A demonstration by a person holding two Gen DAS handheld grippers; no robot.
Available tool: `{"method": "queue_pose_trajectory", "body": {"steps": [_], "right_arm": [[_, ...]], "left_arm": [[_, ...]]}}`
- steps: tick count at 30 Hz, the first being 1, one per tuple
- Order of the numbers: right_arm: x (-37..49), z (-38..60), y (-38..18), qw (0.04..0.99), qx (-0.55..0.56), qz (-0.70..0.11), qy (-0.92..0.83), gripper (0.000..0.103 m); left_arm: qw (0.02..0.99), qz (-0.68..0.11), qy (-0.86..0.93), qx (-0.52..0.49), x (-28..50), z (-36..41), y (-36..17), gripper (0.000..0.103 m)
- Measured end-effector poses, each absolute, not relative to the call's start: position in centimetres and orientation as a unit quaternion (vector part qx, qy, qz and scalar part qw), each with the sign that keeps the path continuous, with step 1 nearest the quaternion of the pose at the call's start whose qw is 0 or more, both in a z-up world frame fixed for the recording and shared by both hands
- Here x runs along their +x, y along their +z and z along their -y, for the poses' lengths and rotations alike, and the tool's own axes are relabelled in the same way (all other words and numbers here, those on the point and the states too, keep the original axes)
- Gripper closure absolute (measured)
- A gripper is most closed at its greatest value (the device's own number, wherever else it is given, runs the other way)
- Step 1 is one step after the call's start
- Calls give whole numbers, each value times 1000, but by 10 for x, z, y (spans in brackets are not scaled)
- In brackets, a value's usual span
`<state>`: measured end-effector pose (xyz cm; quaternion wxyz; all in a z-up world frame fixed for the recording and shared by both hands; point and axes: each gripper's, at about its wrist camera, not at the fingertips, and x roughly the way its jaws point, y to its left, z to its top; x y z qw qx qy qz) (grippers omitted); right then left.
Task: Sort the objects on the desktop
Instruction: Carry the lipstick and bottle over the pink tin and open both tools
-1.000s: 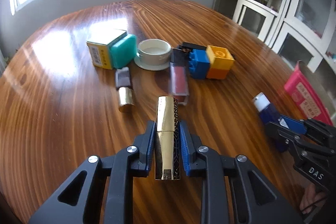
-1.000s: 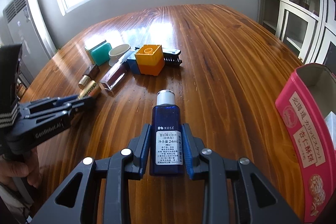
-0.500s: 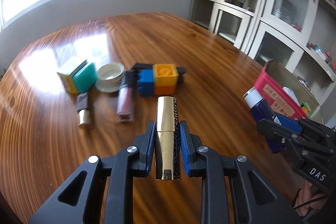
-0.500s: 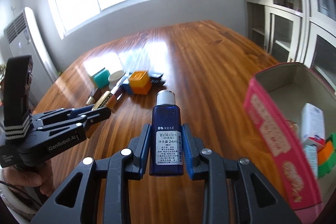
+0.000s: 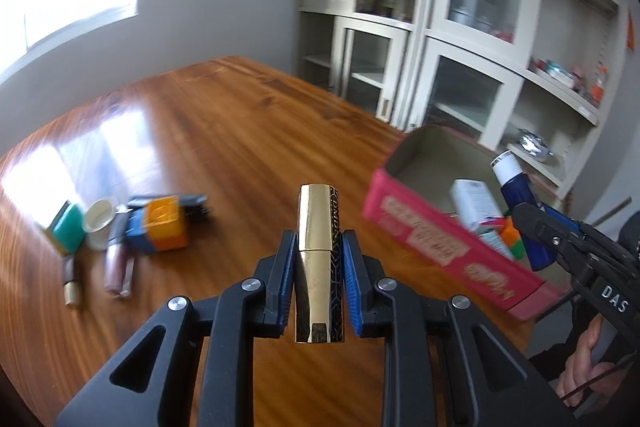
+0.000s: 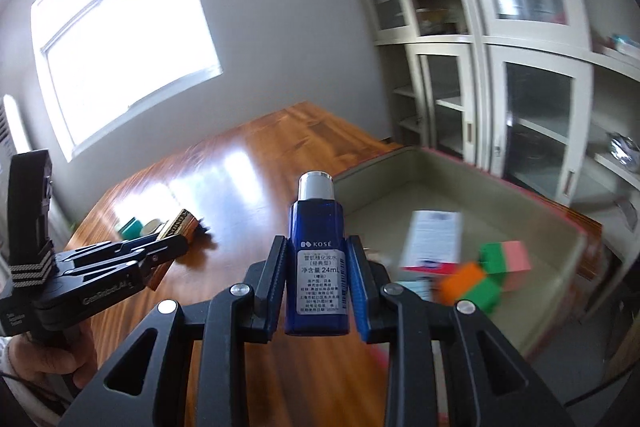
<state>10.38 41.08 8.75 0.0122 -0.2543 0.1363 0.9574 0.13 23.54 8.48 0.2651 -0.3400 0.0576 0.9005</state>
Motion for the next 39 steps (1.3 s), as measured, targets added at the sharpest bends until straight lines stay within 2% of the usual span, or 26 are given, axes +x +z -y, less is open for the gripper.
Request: {"method": "queue_pose_trajectory", "body": {"steps": [18, 39], "right_arm": [[124, -478, 84, 66, -245, -177, 951, 71], [116, -502, 74, 65, -256, -186, 946, 71]], "left_arm": [[343, -86, 879, -320, 10, -343, 102, 78], [343, -100, 868, -346, -8, -382, 81, 78]]}}
